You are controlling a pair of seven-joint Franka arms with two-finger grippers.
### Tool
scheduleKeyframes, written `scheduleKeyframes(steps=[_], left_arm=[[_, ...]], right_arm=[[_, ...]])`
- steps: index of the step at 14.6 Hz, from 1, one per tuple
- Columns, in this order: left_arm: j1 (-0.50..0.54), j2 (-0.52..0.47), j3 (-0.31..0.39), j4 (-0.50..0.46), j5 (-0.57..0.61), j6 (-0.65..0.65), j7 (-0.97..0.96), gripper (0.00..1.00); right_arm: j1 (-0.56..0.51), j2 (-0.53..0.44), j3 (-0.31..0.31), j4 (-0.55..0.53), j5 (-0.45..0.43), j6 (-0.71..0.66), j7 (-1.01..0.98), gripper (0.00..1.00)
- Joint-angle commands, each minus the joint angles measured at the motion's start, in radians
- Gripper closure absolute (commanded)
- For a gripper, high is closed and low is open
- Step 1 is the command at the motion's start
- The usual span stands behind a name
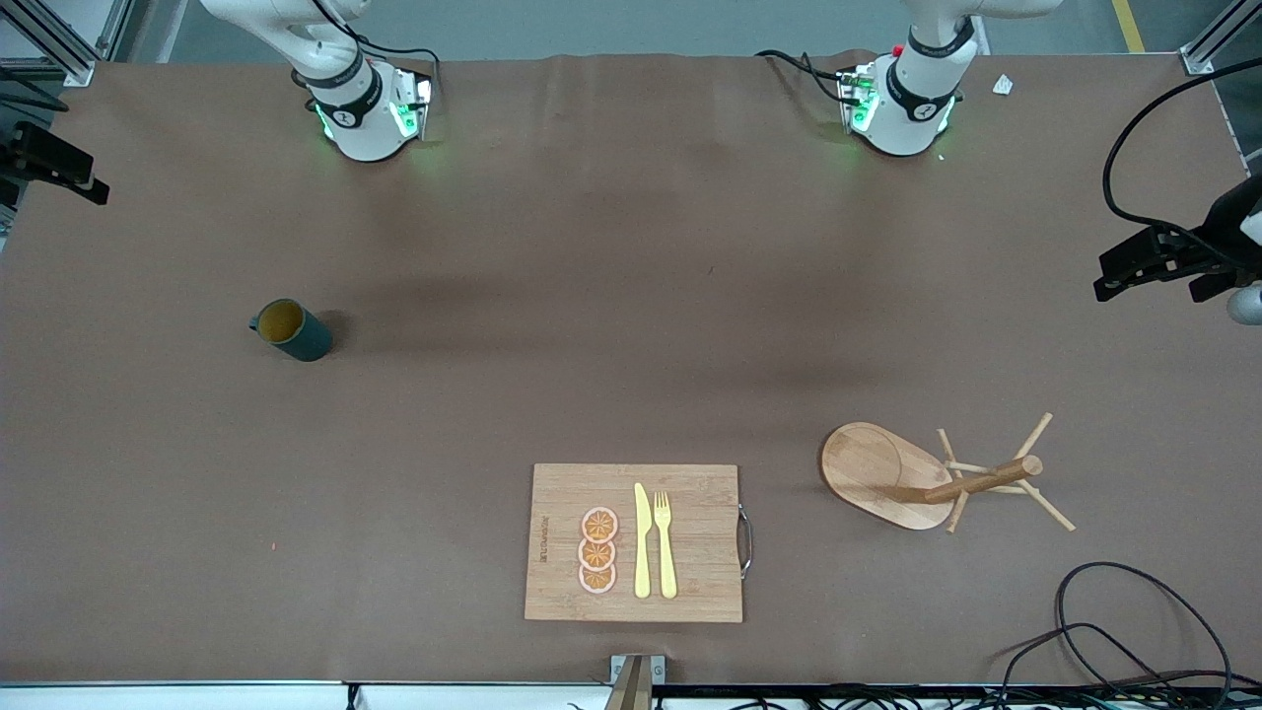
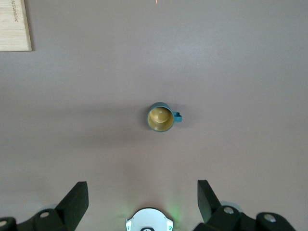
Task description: Transfer cup from left to right arm and place
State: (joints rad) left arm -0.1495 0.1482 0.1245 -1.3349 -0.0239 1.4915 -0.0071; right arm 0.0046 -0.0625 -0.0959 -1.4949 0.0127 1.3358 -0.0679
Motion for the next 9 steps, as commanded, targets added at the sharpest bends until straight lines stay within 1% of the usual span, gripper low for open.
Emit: scheduleKeyframes(steps=[1,9], left_arm=[[0.002,-0.010,-0.003,-0.004,0.016,0.003,0.004,0.00],[0.004,-0.009,-0.002,-0.004,0.016,0.003,0.010,0.00]], right_arm=[[-0.006,-0.028,0.004,-0.034,0.012,0.014,0.016,0.00],[-0.009,-0.028,0.002,-0.034,0.013,0.017,0.017,0.00]])
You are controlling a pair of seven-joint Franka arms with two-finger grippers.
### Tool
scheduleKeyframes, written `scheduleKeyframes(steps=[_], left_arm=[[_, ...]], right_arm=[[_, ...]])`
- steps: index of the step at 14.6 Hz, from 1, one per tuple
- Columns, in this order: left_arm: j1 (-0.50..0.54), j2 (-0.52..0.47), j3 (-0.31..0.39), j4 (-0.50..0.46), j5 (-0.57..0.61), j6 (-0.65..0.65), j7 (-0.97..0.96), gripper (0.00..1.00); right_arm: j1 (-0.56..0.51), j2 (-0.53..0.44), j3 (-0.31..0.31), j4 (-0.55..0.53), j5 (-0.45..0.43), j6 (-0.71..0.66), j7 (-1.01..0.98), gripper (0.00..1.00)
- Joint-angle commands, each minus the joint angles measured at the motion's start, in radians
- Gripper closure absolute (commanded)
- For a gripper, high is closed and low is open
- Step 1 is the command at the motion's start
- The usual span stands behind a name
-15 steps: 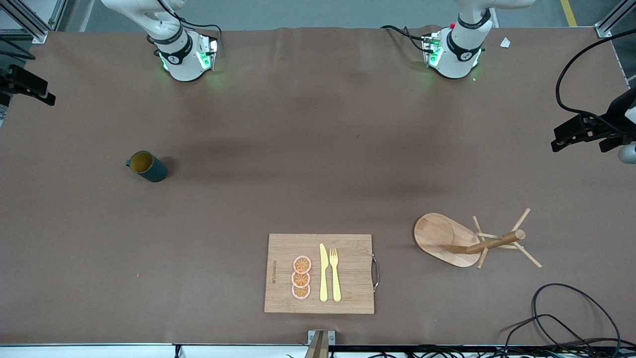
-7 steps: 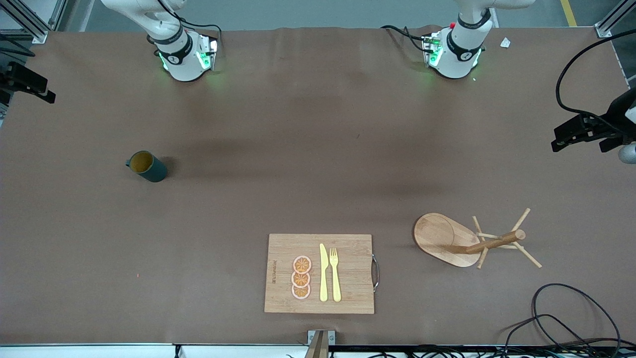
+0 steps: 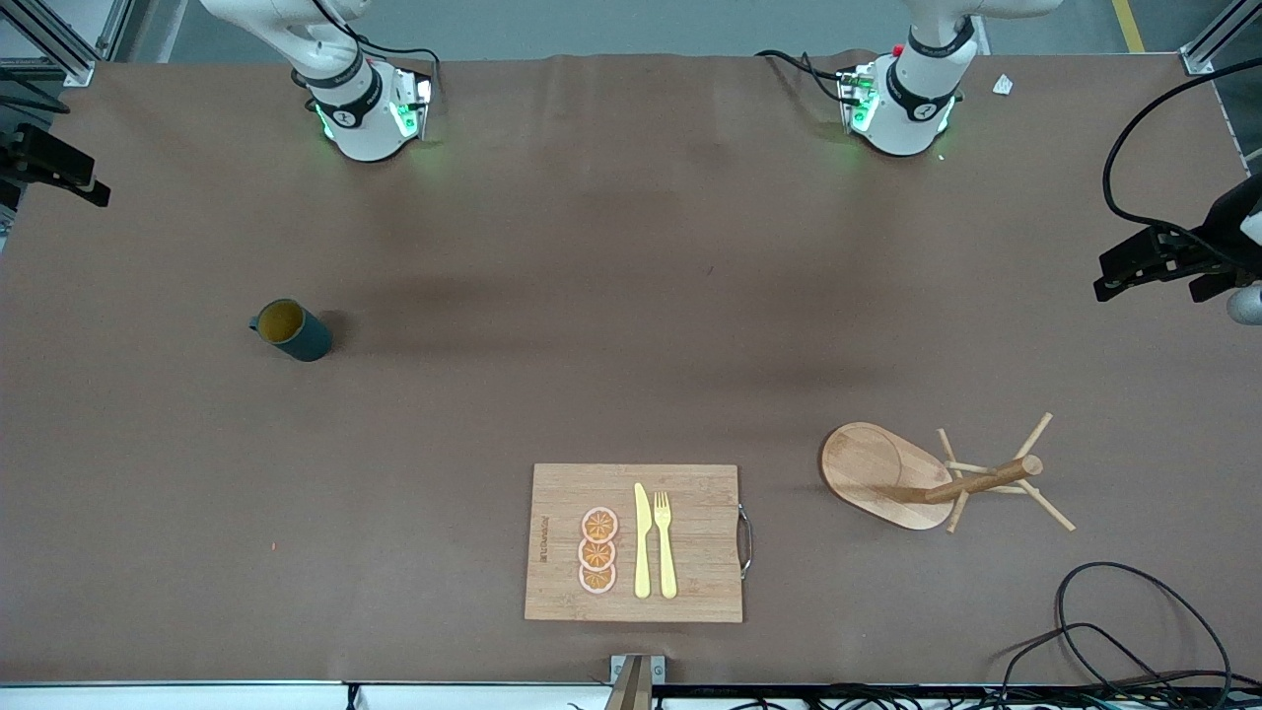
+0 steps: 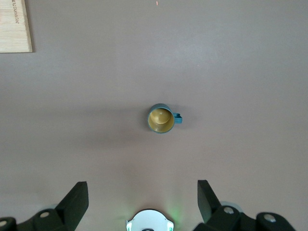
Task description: Transfer cup from left to right arm and place
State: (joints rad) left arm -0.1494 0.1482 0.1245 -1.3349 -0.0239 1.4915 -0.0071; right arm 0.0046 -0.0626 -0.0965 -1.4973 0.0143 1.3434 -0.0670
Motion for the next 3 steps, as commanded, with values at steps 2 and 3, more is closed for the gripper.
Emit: scheduleKeyframes(steps=[2,3], left_arm=[[0.004,-0.009,-0.002,-0.004,0.015,0.003,0.012,0.00],[0.004,-0.009,-0.003,-0.004,0.016,0.003,0.012,0.00]], right_arm=[[-0.012,-0.028,0.003,-0.032,0.012,0.011,0.016,0.00],[-0.014,-0.028,0.003,-0.034,0.012,0.013,0.015,0.00]])
